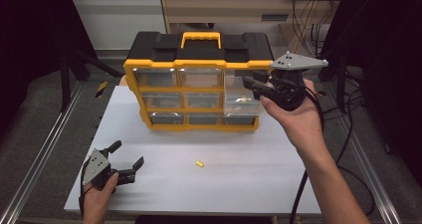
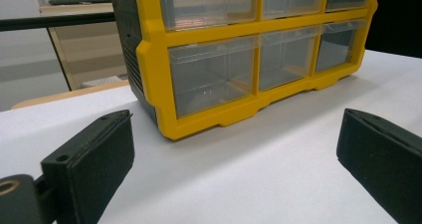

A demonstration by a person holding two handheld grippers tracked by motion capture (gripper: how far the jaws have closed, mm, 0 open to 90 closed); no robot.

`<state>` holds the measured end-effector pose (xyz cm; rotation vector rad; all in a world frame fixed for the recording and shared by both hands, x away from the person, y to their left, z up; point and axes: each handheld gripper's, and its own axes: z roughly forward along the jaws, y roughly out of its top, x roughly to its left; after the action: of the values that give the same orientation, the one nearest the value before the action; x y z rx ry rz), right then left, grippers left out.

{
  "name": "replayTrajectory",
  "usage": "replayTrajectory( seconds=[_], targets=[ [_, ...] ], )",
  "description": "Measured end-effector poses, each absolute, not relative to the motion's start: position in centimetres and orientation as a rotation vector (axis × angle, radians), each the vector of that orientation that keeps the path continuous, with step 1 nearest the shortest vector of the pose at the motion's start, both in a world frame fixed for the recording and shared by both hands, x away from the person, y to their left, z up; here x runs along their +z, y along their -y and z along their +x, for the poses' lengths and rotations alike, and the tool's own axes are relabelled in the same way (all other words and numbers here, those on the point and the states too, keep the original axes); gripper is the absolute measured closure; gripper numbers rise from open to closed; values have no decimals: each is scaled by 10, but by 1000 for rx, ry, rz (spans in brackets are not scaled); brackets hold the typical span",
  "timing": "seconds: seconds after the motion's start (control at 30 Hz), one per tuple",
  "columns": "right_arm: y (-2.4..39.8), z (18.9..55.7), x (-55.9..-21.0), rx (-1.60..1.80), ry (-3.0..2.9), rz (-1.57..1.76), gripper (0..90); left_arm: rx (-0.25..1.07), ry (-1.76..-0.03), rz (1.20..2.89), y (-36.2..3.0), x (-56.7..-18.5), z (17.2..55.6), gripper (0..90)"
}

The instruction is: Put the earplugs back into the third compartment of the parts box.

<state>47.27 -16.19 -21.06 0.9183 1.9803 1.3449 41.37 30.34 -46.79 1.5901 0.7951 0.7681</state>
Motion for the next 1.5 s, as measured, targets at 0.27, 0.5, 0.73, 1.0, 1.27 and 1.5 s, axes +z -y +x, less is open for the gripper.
replayTrajectory(
  seconds=[0.27, 0.5, 0.73, 1.0, 1.27, 1.5],
  targets=[
    [182, 445, -216, 1386, -1811, 893, 134, 770, -793, 1590, -303, -468, 414, 14],
    [197, 437, -243, 1401, -1824, 950, 57, 767, -789, 1591, -301, -468, 414, 14],
    [203, 435, -272, 1379, -1876, 1005, 62, 766, -794, 1580, -303, -468, 414, 14],
    [200, 436, -300, 1385, -1923, 1052, 66, 762, -796, 1568, -304, -468, 414, 12],
    [198, 434, -320, 1379, -1950, 1091, 65, 748, -795, 1552, -306, -467, 414, 11],
    [200, 432, -340, 1374, -1979, 1136, 64, 745, -801, 1526, -307, -466, 414, 10]
  ],
)
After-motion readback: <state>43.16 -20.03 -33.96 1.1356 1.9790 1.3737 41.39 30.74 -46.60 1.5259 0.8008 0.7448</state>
